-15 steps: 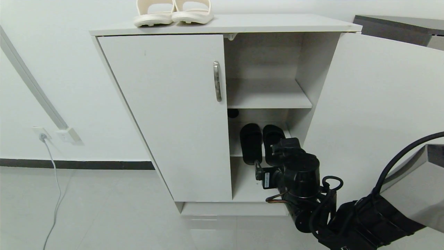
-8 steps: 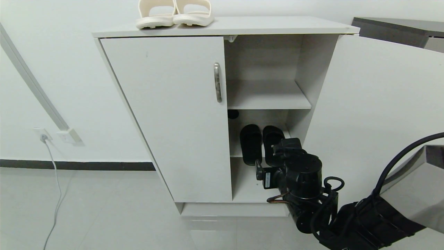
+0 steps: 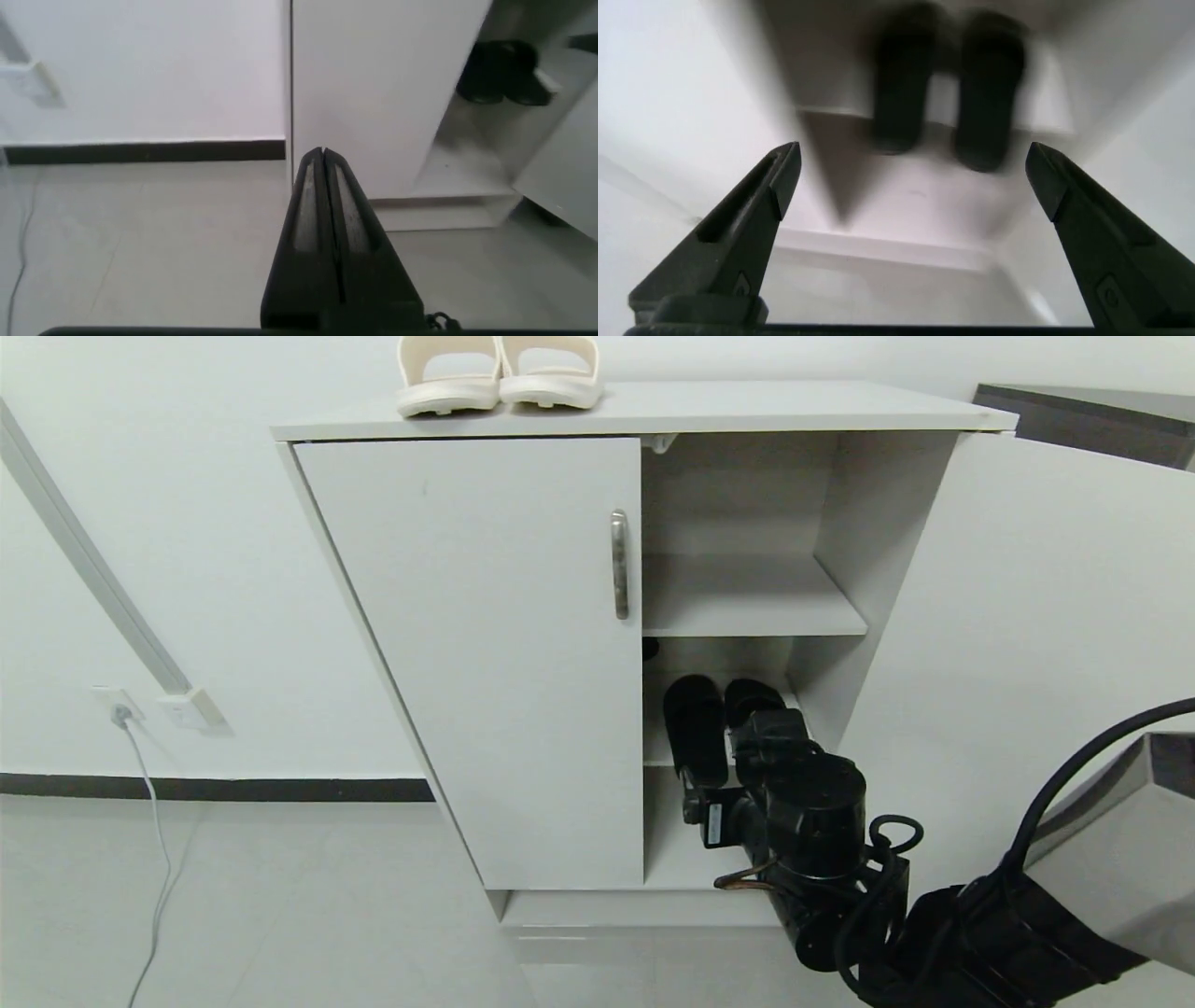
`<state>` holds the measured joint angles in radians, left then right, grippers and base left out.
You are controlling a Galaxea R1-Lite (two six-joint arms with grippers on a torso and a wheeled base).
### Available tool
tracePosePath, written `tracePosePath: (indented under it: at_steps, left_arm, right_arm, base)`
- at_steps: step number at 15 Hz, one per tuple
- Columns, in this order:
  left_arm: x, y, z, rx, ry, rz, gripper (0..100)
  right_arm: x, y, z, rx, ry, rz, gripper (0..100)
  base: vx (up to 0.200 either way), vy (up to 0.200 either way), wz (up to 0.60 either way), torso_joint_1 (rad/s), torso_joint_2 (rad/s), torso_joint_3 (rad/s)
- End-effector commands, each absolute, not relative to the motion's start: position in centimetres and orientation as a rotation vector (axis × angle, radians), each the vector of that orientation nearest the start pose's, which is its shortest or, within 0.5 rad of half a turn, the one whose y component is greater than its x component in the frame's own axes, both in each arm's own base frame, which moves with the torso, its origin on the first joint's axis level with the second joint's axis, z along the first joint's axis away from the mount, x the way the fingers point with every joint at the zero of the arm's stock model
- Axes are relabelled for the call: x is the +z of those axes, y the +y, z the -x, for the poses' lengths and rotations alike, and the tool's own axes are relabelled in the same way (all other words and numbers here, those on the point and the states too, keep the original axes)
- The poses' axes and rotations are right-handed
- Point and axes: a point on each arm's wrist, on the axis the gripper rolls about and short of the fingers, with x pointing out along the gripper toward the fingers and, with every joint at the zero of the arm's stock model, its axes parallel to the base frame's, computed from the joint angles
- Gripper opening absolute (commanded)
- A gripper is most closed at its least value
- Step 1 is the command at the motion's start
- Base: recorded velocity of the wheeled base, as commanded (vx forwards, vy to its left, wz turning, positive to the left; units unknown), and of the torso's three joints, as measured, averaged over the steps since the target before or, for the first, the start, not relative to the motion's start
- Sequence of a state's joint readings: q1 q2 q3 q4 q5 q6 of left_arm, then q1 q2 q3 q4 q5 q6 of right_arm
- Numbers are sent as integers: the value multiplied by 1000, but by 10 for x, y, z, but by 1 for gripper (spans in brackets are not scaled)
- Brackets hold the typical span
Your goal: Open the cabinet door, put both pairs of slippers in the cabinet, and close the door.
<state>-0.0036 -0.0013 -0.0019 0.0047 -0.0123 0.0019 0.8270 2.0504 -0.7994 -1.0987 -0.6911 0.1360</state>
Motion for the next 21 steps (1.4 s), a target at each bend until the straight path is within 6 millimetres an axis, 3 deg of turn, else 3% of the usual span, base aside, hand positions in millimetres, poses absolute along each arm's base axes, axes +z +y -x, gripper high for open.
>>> tracePosePath:
  at_steps: [1, 12, 21]
  left_arm:
    - [75, 0, 23, -15, 5, -2, 0]
    - [75, 0, 23, -14, 5, -2, 0]
    - [75, 0, 23, -11, 5, 0, 0]
  right_arm:
    - [106, 256, -256, 125, 127, -24, 100]
    - [106, 253, -256, 123, 125, -30, 100]
    - [106, 244, -257, 144, 87, -55, 100]
  base:
    - [0, 200, 0, -7, -2, 7]
    - [0, 200, 0, 2, 1, 2]
    - [0, 0, 0, 0, 0, 0]
